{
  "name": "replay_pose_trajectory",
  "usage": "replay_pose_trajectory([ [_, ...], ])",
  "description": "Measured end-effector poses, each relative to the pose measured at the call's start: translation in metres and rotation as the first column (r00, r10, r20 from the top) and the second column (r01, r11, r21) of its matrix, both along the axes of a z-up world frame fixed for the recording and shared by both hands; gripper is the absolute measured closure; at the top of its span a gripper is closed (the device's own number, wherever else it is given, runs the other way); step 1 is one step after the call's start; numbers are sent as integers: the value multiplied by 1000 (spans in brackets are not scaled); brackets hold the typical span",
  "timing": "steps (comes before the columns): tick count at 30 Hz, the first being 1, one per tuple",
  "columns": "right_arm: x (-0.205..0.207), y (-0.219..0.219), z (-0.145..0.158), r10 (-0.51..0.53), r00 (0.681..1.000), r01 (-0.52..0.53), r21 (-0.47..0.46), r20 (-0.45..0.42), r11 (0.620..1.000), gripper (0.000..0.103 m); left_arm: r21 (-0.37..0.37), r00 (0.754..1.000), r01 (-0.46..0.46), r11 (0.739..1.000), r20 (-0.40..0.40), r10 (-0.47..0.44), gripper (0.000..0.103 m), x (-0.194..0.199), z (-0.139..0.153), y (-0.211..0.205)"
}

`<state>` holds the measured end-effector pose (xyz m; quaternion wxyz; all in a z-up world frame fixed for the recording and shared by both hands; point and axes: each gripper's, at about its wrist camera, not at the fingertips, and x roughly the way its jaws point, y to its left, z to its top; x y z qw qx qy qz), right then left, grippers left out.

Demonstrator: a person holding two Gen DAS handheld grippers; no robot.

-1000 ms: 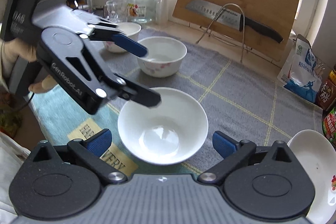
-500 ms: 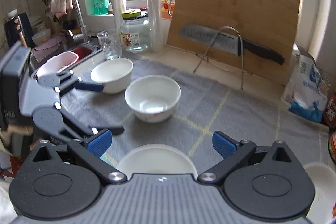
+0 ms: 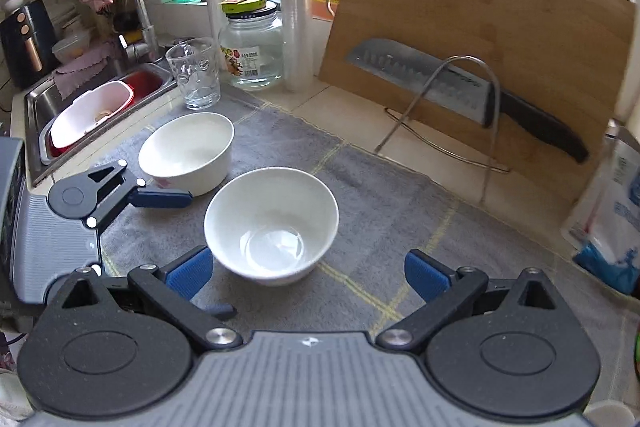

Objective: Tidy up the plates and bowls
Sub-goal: 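Move the right gripper to another white bowl and grasp its rim, then carry the plain white bowl with the right gripper over another white bowl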

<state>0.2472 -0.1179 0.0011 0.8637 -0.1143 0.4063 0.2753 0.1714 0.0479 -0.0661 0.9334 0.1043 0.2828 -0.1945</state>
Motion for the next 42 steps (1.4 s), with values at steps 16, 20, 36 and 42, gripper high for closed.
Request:
replay_pose_trajectory([
  [16, 57, 25, -33, 73, 988, -67, 45, -140, 997, 7, -6, 999, 25, 1000, -20, -25, 4, 18, -10, -10],
  [20, 66, 28, -38, 80, 983, -70, 62, -168, 996, 15, -22, 999, 26, 999, -27, -27, 9, 22, -10, -9],
  [36, 70, 27, -42, 69, 976, -50, 93, -205, 994, 28, -34, 999, 24, 999, -39, -25, 15, 28, -12, -5],
  [42, 61, 23, -31, 66, 978, -44, 112, -200, 993, 28, -37, 998, 36, 999, -49, -38, 15, 22, -3, -5],
])
